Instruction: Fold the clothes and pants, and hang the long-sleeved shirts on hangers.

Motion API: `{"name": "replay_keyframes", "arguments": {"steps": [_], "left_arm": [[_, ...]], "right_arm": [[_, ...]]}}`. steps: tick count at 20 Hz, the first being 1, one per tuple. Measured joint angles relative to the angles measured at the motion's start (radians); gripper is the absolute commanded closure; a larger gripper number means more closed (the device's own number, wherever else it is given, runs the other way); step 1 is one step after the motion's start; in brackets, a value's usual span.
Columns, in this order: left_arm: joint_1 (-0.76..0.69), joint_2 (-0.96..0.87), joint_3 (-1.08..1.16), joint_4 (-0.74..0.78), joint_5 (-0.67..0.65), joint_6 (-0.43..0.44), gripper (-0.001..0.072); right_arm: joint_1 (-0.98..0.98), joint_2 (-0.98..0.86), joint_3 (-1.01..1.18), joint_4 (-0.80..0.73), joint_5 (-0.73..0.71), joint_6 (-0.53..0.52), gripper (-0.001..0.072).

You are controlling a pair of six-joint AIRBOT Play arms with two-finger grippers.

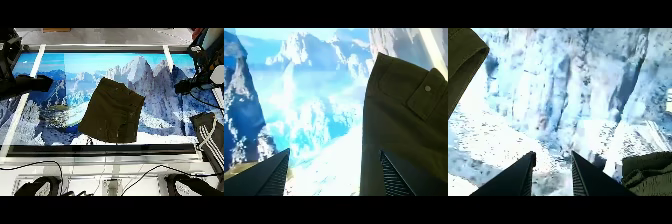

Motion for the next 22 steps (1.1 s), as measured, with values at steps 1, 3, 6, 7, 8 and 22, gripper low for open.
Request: {"name": "replay_keyframes", "arguments": {"steps": [1, 3, 6, 7, 8, 22], "left_arm": [[0.0, 0.0, 0.0, 0.0, 0.0, 0.0, 0.0049], [0.0, 0.0, 0.0, 0.0, 0.0, 0.0, 0.0049], [0.0, 0.0, 0.0, 0.0, 0.0, 0.0, 0.0049], [0.0, 0.0, 0.0, 0.0, 0.0, 0.0, 0.0049], [0.0, 0.0, 0.0, 0.0, 0.0, 0.0, 0.0049], [0.0, -0.006, 0.0, -0.002, -0.028, 0.0, 0.0086]], "right_arm": [[0.0, 0.0, 0.0, 0.0, 0.0, 0.0, 0.0441], [0.0, 0.0, 0.0, 0.001, 0.0, 0.0, 0.0441], [0.0, 0.0, -0.001, 0.02, -0.002, 0.0, 0.0532], [0.0, -0.001, -0.006, 0.026, -0.002, 0.0, 0.0669], [0.0, -0.002, -0.018, 0.027, 0.005, 0.0, 0.067], [-0.026, -0.006, -0.857, 0.795, -0.137, -0.275, 0.0223]]}}
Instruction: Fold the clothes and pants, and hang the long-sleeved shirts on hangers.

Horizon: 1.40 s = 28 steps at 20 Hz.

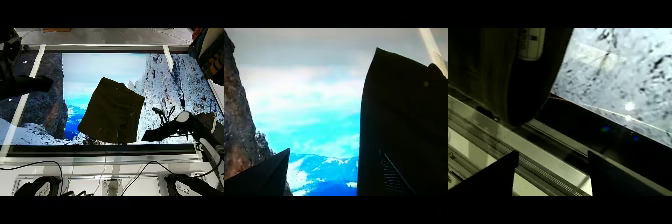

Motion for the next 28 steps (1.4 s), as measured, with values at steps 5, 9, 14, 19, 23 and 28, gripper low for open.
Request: {"name": "replay_keyframes", "arguments": {"steps": [5, 9, 14, 19, 23, 28], "left_arm": [[0.0, -0.054, -0.002, 0.007, -0.1, 0.0, 0.0143], [0.0, -0.105, -0.002, 0.007, -0.165, 0.0, 0.0143], [0.021, -0.157, -0.008, 0.007, -0.209, -0.009, 0.015], [0.119, -0.228, -0.061, -0.009, -0.327, -0.031, 0.0151], [0.186, -0.25, -0.201, -0.059, -0.371, 0.024, 0.0151], [0.204, -0.274, -0.419, -0.187, -0.319, 0.151, 0.0148]], "right_arm": [[0.0, -0.092, -0.065, 0.206, -0.063, -0.021, 0.0184], [0.0, -0.175, -0.074, 0.365, -0.069, -0.079, 0.0192], [0.011, -0.216, -0.063, 0.438, -0.103, -0.113, 0.0393], [0.096, -0.224, -0.053, 0.454, -0.151, -0.14, 0.0669], [0.13, -0.226, -0.052, 0.457, -0.17, -0.148, 0.0669], [0.14, -0.226, -0.051, 0.462, -0.175, -0.151, 0.0669]]}}
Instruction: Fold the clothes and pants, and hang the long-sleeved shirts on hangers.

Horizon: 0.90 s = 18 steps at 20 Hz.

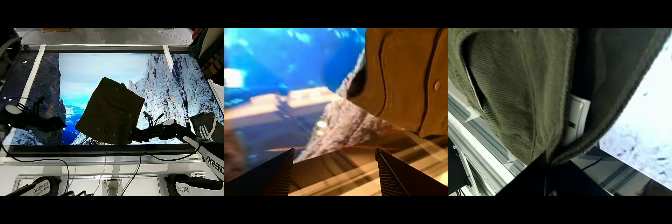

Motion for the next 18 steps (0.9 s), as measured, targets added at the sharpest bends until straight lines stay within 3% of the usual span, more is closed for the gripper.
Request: {"name": "replay_keyframes", "arguments": {"steps": [9, 11, 13, 14, 15, 18], "left_arm": [[-0.18, -0.143, -0.092, -0.127, 0.218, 0.217, 0.0169], [-0.224, -0.154, -0.087, -0.13, 0.295, 0.249, 0.0318], [-0.265, -0.159, -0.079, -0.121, 0.356, 0.279, 0.0355], [-0.285, -0.161, -0.074, -0.118, 0.377, 0.294, 0.0476], [-0.301, -0.163, -0.069, -0.106, 0.397, 0.31, 0.0676], [-0.326, -0.166, -0.028, -0.079, 0.389, 0.332, 0.0682]], "right_arm": [[0.002, 0.001, 0.0, 0.051, 0.009, 0.0, 0.0669], [0.002, 0.001, 0.0, 0.065, 0.013, 0.0, 0.0669], [0.002, 0.001, 0.0, 0.076, 0.014, 0.0, 0.0669], [0.002, 0.001, 0.0, 0.077, 0.016, 0.0, 0.0669], [0.002, 0.001, 0.0, 0.08, 0.018, 0.0, 0.0669], [0.002, 0.003, 0.0, 0.083, 0.021, -0.001, 0.0669]]}}
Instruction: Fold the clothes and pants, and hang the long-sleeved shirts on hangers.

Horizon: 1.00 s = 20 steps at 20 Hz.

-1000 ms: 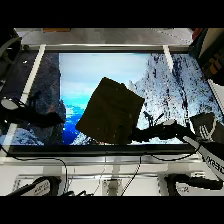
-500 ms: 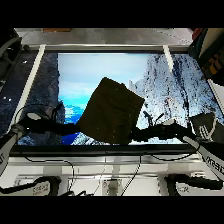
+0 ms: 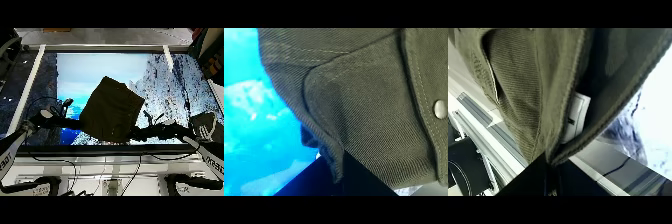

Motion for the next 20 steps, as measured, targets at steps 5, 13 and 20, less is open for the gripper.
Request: {"name": "replay_keyframes", "arguments": {"steps": [5, 13, 20], "left_arm": [[0.039, 0.071, 0.156, 0.04, -0.188, 0.011, 0.0684], [0.105, 0.528, 0.319, 0.046, -0.303, 0.0, 0.0683], [0.111, 1.029, 0.344, 0.033, -0.128, -0.074, 0.0686]], "right_arm": [[0.0, 0.042, 0.063, -0.031, 0.056, -0.001, 0.067], [0.003, 0.298, 0.381, -0.052, 0.245, 0.007, 0.0671], [0.003, 0.646, 0.62, -0.05, 0.216, 0.209, 0.0671]]}}
